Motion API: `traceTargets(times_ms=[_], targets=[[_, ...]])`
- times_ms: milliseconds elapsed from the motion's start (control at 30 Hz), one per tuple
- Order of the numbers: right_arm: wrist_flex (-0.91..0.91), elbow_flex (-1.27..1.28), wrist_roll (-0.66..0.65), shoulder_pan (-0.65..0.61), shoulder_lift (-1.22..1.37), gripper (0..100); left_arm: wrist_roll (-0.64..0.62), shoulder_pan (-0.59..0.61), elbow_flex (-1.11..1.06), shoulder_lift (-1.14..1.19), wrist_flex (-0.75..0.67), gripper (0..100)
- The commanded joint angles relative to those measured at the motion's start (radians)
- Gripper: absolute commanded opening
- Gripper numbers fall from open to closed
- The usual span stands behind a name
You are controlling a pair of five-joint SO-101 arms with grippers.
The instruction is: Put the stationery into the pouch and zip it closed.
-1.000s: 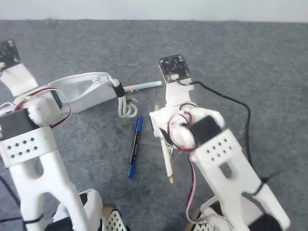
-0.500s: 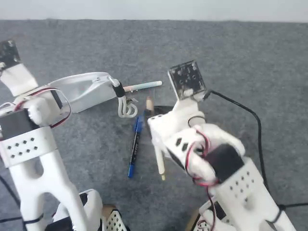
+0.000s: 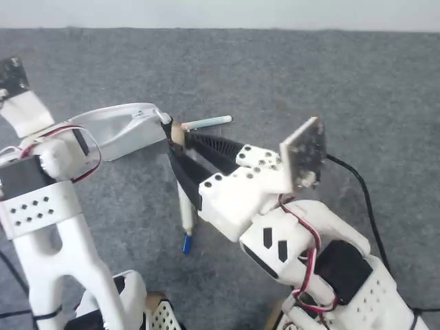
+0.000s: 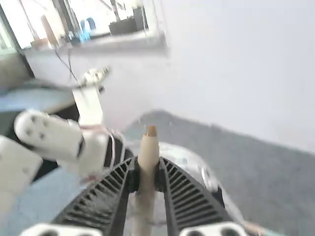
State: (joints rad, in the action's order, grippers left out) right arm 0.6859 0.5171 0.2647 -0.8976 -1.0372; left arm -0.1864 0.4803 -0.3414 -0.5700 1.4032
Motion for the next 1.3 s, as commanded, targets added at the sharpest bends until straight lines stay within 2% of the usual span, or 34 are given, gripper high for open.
traceTargets(times_ms=[0, 200, 800, 1000, 1267], targets=[[-0.131, -0.009, -0.017, -0.013, -0.018, 0.6, 0.025, 0.006, 0.01, -0.011, 0.0, 1], [-0.286, -0.008, -0.084, -0.013, -0.016, 0.6, 0.025, 0.006, 0.01, -0.011, -0.003, 1], [-0.796, -0.003, -0.086, -0.007, 0.229, 0.6, 0.025, 0.006, -0.001, -0.011, -0.005, 1], [-0.915, -0.002, -0.086, -0.005, 0.315, 0.6, 0.026, 0.006, -0.002, -0.011, -0.005, 1], [-1.032, -0.002, -0.078, 0.07, 0.432, 0.6, 0.026, 0.006, -0.004, -0.011, -0.005, 1]])
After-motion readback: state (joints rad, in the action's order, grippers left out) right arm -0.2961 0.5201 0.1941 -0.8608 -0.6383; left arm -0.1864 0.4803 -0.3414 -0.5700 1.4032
